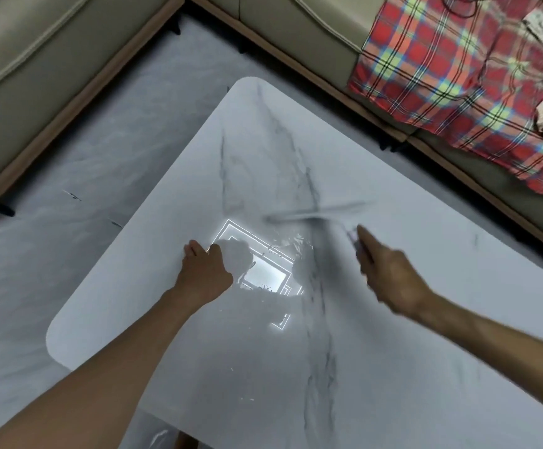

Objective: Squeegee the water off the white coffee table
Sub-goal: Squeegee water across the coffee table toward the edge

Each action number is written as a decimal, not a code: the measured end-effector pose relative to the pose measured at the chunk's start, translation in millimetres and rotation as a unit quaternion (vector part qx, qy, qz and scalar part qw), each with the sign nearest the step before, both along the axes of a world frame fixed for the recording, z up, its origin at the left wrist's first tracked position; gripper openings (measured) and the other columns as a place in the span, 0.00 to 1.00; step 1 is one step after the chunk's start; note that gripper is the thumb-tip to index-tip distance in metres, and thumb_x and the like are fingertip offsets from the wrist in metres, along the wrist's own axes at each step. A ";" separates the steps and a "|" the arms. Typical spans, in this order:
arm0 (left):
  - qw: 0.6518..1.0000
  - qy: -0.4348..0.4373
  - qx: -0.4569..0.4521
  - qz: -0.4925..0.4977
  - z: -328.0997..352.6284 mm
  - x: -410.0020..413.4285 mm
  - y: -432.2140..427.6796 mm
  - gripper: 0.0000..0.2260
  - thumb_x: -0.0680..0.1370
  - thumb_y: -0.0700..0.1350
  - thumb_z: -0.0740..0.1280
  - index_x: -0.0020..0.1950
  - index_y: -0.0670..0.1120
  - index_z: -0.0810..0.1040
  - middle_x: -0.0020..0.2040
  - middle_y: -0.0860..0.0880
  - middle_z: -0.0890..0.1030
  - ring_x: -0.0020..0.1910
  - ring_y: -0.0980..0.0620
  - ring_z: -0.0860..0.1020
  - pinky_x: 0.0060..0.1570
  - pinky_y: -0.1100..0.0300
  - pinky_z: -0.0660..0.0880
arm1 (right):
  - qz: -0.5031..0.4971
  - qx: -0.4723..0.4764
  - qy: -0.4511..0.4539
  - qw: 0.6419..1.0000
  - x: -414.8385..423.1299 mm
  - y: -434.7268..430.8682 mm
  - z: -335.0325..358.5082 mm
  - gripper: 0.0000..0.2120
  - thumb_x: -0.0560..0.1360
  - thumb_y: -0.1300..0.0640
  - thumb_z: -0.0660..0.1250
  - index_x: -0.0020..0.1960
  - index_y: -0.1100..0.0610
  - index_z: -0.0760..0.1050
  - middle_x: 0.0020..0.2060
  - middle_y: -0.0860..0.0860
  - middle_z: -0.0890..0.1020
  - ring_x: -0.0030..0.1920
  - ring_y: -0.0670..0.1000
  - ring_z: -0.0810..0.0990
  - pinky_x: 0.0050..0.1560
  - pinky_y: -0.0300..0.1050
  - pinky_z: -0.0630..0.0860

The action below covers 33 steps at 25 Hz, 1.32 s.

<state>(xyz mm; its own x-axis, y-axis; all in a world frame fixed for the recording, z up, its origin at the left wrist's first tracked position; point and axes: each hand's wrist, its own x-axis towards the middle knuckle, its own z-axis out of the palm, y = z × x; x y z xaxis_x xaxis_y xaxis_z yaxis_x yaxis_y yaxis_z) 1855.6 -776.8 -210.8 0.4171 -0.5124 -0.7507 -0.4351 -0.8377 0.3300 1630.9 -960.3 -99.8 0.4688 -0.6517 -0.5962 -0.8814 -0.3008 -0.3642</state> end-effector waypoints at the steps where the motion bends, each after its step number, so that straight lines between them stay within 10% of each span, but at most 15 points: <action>1: 1.000 -0.002 0.005 -0.006 -1.1 -1.9 -0.2 0.22 0.74 0.40 0.60 0.67 0.36 0.62 0.74 0.25 0.47 0.76 0.30 0.46 0.75 0.44 0.55 | -0.063 -0.005 -0.026 0.998 15.6 -22.6 -1.3 0.14 0.82 0.48 0.52 0.58 0.51 0.72 0.37 0.60 0.77 0.29 0.53 0.72 0.25 0.42 0.66; 4: 1.000 -0.006 0.018 -0.019 -5.3 -4.7 0.0 0.26 0.76 0.42 0.59 0.72 0.38 0.57 0.75 0.26 0.42 0.76 0.30 0.42 0.76 0.44 0.50 | -0.253 0.005 -0.063 0.965 65.9 -94.0 -9.9 0.19 0.81 0.50 0.49 0.34 0.56 0.63 0.33 0.61 0.73 0.24 0.55 0.70 0.22 0.35 0.64; 9: 1.000 -0.009 0.013 -0.027 -12.5 -6.0 3.2 0.24 0.76 0.42 0.58 0.70 0.37 0.59 0.75 0.26 0.41 0.76 0.31 0.40 0.77 0.45 0.49 | -0.181 -0.026 0.012 0.983 70.2 -85.6 -33.3 0.07 0.76 0.67 0.52 0.48 0.57 0.65 0.36 0.63 0.76 0.38 0.64 0.80 0.37 0.59 0.77; 16: 1.000 -0.010 0.004 -0.027 -8.9 -6.0 2.3 0.20 0.75 0.41 0.60 0.66 0.36 0.63 0.74 0.25 0.42 0.76 0.29 0.41 0.76 0.43 0.50 | -0.216 0.137 0.049 0.965 -6.2 54.7 -1.3 0.12 0.77 0.47 0.47 0.35 0.40 0.55 0.24 0.55 0.76 0.21 0.62 0.76 0.24 0.51 0.76; 21: 0.999 -0.007 -0.001 -0.036 -7.4 -4.1 3.8 0.20 0.75 0.43 0.61 0.64 0.37 0.64 0.75 0.25 0.42 0.76 0.30 0.41 0.76 0.44 0.51 | -0.295 0.073 -0.047 0.952 9.7 6.9 -0.4 0.16 0.77 0.43 0.48 0.41 0.52 0.67 0.20 0.54 0.75 0.20 0.58 0.75 0.20 0.48 0.71; 24: 0.999 -0.012 -0.006 -0.039 -8.2 -5.5 6.2 0.20 0.76 0.43 0.61 0.65 0.36 0.64 0.75 0.26 0.41 0.76 0.30 0.41 0.76 0.44 0.51 | -0.279 -0.008 -0.046 0.959 51.4 -62.4 -23.6 0.02 0.80 0.60 0.50 0.50 0.54 0.61 0.39 0.59 0.77 0.37 0.57 0.78 0.34 0.47 0.76; 27: 0.999 -0.018 -0.015 -0.042 -10.6 -4.9 8.4 0.20 0.74 0.42 0.61 0.64 0.36 0.65 0.75 0.26 0.43 0.76 0.30 0.42 0.76 0.44 0.52 | -0.182 -0.034 0.062 0.981 74.3 -74.5 -50.1 0.12 0.77 0.66 0.59 0.56 0.54 0.62 0.53 0.56 0.73 0.48 0.55 0.75 0.49 0.48 0.76; 29: 0.999 -0.022 -0.012 -0.042 -12.6 -4.4 9.3 0.20 0.74 0.42 0.62 0.63 0.36 0.65 0.75 0.26 0.44 0.77 0.30 0.43 0.75 0.44 0.54 | -0.078 -0.073 0.133 0.985 70.3 -45.6 -61.2 0.29 0.75 0.62 0.64 0.72 0.60 0.57 0.49 0.58 0.76 0.46 0.59 0.76 0.49 0.51 0.77; 33: 0.998 -0.033 0.003 -0.046 -13.1 -5.5 8.8 0.19 0.74 0.41 0.61 0.63 0.36 0.64 0.74 0.24 0.46 0.76 0.29 0.45 0.74 0.44 0.55 | 0.030 -0.087 -0.002 0.996 18.4 27.8 -59.3 0.27 0.79 0.54 0.52 0.77 0.46 0.49 0.32 0.51 0.71 0.35 0.59 0.72 0.39 0.49 0.70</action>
<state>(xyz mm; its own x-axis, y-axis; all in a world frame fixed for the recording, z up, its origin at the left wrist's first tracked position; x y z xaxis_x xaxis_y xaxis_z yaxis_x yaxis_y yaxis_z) 1850.1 -768.0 -224.0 0.4170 -0.5468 -0.7261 -0.5313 -0.7948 0.2934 1649.2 -932.6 -159.1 0.5125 -0.7158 -0.4743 -0.8583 -0.4118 -0.3060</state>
